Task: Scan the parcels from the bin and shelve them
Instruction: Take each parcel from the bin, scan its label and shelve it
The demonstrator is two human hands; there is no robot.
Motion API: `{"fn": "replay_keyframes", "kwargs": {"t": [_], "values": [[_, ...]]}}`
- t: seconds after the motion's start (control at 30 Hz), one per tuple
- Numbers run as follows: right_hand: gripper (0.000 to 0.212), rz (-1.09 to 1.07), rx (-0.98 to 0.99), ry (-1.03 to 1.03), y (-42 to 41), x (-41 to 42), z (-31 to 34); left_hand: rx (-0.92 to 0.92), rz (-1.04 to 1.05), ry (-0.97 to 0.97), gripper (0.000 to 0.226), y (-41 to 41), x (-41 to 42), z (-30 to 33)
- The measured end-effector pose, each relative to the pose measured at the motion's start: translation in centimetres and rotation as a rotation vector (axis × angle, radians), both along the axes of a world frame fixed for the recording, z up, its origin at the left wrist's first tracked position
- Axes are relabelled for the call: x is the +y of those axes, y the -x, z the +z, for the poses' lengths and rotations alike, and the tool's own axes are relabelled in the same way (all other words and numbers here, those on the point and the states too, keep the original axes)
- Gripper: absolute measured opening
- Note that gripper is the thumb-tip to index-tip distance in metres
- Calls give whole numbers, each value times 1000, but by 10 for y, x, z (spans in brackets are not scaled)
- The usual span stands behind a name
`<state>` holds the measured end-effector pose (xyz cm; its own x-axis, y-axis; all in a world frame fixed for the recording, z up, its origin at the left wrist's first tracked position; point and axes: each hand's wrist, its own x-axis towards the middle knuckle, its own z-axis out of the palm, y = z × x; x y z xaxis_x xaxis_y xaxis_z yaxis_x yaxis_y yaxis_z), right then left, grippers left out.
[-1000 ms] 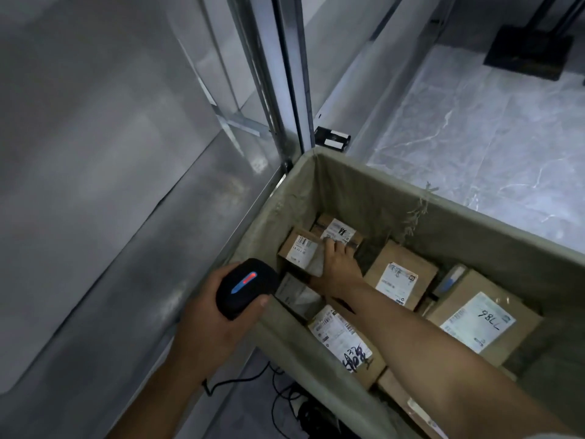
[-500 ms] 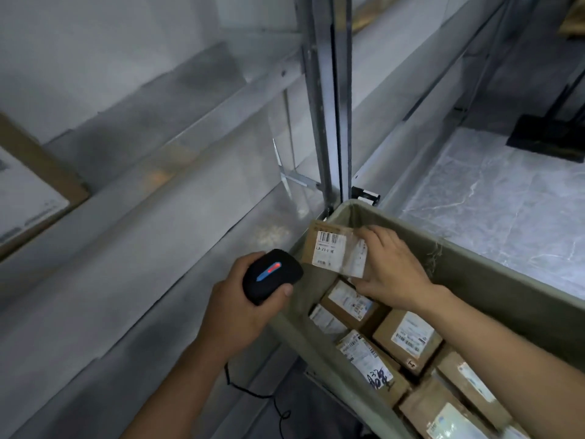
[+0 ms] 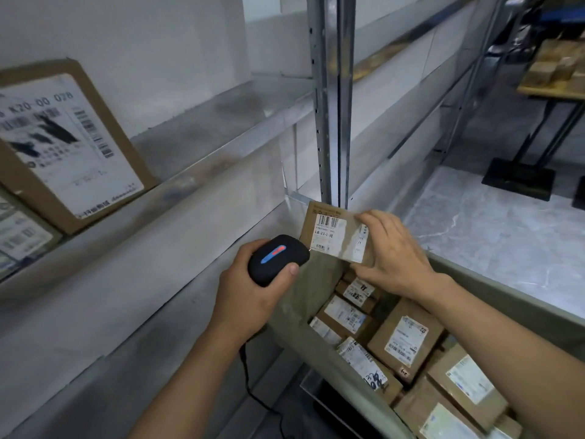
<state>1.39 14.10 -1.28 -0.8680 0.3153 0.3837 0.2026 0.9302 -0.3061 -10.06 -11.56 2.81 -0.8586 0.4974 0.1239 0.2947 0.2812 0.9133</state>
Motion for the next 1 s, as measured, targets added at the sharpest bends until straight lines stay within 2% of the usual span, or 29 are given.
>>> {"fn": "replay_keyframes", "kwargs": {"t": [0.1, 0.57, 0.83, 1.0], "values": [[92, 1, 28, -31, 1, -4, 2, -51, 4, -44, 53, -3, 0, 1], [95, -17, 75, -14, 6, -12, 2, -74, 35, -90, 54, -13, -2, 6], [98, -33, 147, 89, 4, -16, 12, -42, 35, -116, 49, -13, -4, 21], [93, -60, 291, 281, 2, -25, 41, 21, 83, -149, 49, -10, -20, 31]]}}
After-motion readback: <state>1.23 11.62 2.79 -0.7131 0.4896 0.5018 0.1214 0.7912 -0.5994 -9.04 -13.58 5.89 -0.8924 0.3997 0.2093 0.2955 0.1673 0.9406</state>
